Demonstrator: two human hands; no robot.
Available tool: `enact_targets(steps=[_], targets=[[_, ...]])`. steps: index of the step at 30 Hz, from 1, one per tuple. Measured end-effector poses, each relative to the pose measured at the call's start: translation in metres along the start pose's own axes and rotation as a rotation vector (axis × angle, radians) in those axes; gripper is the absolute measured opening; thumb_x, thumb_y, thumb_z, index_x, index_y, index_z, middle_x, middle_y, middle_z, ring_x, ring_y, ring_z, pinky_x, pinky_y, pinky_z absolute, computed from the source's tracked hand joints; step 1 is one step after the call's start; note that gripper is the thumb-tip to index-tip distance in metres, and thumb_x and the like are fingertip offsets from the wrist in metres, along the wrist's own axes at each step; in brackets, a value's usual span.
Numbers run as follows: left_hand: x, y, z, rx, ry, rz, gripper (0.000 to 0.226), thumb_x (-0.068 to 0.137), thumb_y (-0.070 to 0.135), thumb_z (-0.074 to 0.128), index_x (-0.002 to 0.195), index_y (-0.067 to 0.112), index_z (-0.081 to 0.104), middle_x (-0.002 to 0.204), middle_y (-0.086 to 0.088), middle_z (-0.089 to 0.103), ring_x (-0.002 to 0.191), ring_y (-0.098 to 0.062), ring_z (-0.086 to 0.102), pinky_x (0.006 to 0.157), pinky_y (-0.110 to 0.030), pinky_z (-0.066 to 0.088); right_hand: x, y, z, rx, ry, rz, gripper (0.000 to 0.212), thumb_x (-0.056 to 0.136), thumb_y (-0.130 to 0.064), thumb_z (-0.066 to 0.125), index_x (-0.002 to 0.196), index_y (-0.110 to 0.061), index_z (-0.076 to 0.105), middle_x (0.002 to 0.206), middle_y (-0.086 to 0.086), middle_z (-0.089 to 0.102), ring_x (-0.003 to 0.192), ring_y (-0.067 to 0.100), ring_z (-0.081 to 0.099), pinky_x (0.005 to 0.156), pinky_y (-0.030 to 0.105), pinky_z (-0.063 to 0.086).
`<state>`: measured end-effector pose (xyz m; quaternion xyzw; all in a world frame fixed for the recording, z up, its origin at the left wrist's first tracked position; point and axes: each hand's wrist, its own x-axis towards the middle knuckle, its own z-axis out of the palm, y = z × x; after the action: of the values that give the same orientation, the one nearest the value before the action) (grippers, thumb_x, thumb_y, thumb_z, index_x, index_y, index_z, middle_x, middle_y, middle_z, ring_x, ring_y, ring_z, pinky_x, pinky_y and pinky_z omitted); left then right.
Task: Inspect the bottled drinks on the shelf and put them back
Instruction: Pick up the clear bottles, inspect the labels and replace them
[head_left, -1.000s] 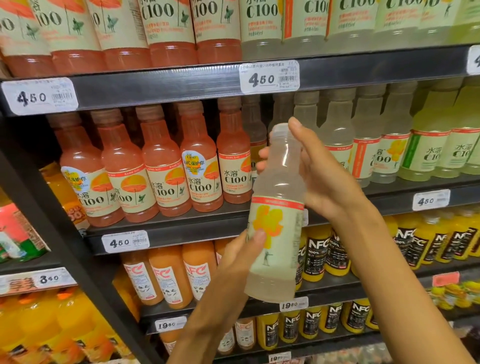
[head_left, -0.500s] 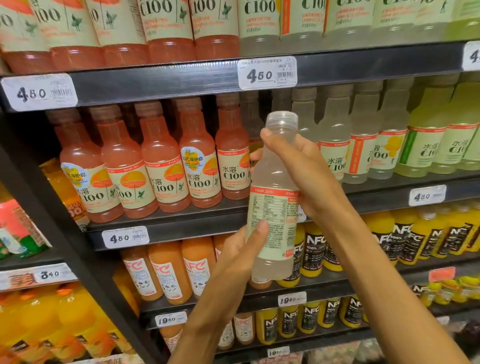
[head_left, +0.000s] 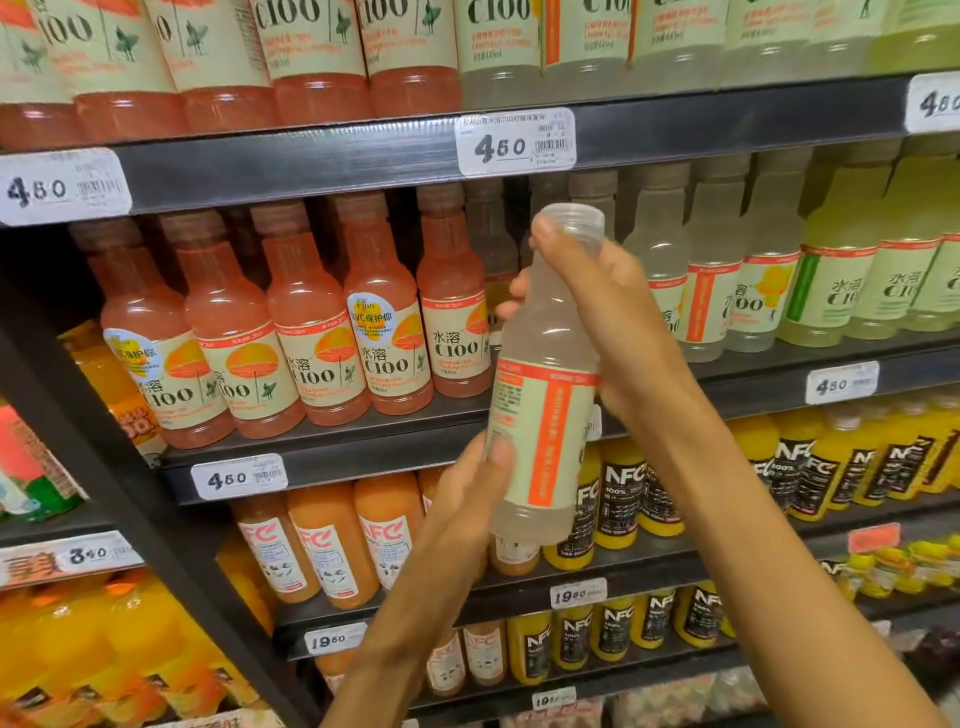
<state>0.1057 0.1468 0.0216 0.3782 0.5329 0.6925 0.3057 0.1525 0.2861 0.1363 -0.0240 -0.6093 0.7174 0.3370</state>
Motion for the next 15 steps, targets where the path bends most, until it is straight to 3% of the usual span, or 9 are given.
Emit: enact_targets(steps=[3,6,8,12,15], targets=[[0.002,-0.001,0.011,-0.069,0.009,-0.008,0.052,0.065,0.076,0.063,0.11,0.05,0.065,0.117,0.007,0.069,0.11,-0.011,0.064,0.097,-0.037,0.046,0.001,0.002,0.004,-0.111,0.102,-0.021,0.024,0.091,-0.043,0.059,0.101,-0.022,0.057,0.071,-0.002,0.071,0.071,0.017,0.072,0.063,0.028,0.059],[0.003,0.006,0.018,-0.468,-0.205,-0.093,0.069,0.076,0.067,0.063,0.123,0.016,0.062,0.104,-0.013,0.068,0.086,-0.023,0.067,0.075,-0.034,0.054,0.001,-0.001,0.002,-0.028,0.014,0.043,0.027,0.092,-0.043,0.056,0.105,-0.018,0.057,0.083,0.006,0.068,0.081,0.025,0.07,0.08,0.041,0.056],[0.002,0.009,0.023,-0.64,-0.34,-0.171,0.073,0.083,0.061,0.059,0.124,0.001,0.056,0.099,-0.016,0.064,0.08,-0.023,0.064,0.069,-0.033,0.054,0.001,-0.005,0.001,0.182,-0.098,0.099,0.03,0.093,-0.038,0.052,0.109,-0.013,0.054,0.081,0.007,0.064,0.077,0.023,0.068,0.077,0.039,0.055],[0.006,0.003,0.022,-0.658,-0.4,-0.19,0.074,0.084,0.062,0.056,0.124,-0.001,0.056,0.103,-0.017,0.065,0.087,-0.024,0.065,0.076,-0.034,0.054,0.001,-0.009,-0.001,0.277,-0.162,0.101,0.027,0.097,-0.033,0.049,0.111,-0.01,0.051,0.078,0.003,0.061,0.067,0.017,0.064,0.063,0.029,0.054],[0.005,0.002,0.013,-0.328,-0.209,-0.133,0.072,0.083,0.066,0.049,0.133,0.013,0.054,0.121,-0.011,0.064,0.113,-0.021,0.061,0.102,-0.043,0.044,0.001,-0.012,-0.006,0.193,-0.127,0.033,0.024,0.097,-0.031,0.053,0.108,-0.009,0.051,0.076,0.004,0.062,0.065,0.018,0.063,0.057,0.029,0.053]])
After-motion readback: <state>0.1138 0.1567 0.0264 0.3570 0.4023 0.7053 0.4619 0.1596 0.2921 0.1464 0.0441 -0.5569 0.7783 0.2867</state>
